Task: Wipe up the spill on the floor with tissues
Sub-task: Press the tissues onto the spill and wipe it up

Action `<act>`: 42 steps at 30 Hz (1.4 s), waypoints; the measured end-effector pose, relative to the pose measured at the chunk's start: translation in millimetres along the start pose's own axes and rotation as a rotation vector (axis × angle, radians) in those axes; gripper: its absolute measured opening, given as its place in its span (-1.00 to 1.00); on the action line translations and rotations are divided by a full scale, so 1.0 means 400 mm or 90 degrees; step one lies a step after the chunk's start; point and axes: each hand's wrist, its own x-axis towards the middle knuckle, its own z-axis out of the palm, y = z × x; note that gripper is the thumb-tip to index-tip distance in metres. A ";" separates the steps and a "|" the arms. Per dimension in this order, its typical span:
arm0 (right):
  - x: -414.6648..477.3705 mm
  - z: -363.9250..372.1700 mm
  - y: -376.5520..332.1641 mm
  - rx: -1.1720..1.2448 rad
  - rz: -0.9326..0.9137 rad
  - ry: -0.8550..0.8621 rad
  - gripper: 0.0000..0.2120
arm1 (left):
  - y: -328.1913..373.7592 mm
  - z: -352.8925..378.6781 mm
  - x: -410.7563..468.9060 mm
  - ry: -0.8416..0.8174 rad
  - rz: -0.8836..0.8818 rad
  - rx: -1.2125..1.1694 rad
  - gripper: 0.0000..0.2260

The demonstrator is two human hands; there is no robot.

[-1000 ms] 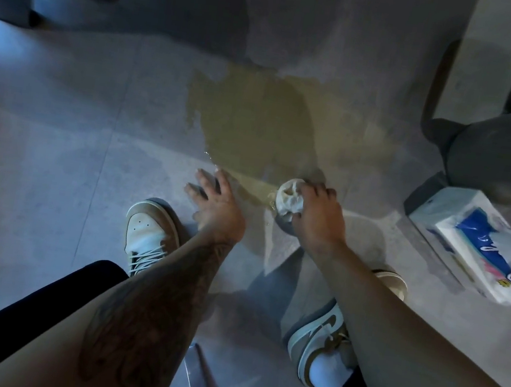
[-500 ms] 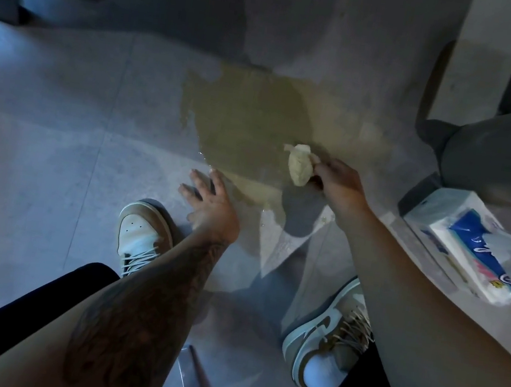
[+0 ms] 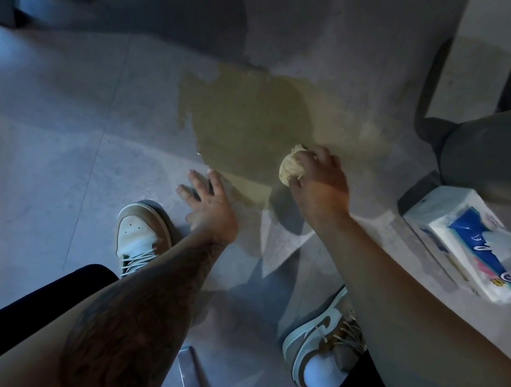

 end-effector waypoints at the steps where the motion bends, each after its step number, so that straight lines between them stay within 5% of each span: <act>1: 0.010 0.009 -0.001 -0.041 0.004 -0.040 -0.59 | -0.001 -0.002 0.000 -0.002 0.000 -0.003 -0.07; 7: -0.014 0.029 0.046 -0.179 -0.033 -0.114 -0.66 | -0.002 -0.004 -0.004 -0.003 0.005 -0.005 -0.08; 13: 0.020 -0.003 0.088 -0.114 0.094 -0.083 -0.50 | -0.004 -0.003 -0.003 -0.001 0.006 -0.006 -0.08; 20: -0.064 0.045 0.035 -0.189 -0.170 -0.167 -0.55 | -0.004 -0.006 -0.006 -0.004 0.008 -0.004 -0.08; 27: -0.005 -0.022 0.129 -0.199 0.001 -0.145 -0.58 | -0.005 -0.009 -0.005 -0.016 0.011 -0.015 -0.10; 39: -0.136 0.060 0.002 -0.101 -0.237 -0.143 -0.69 | -0.004 -0.005 -0.003 -0.010 0.003 -0.009 -0.08; 42: -0.131 0.062 0.048 -0.149 -0.155 -0.159 -0.66 | -0.002 -0.005 -0.001 -0.009 0.004 -0.005 -0.07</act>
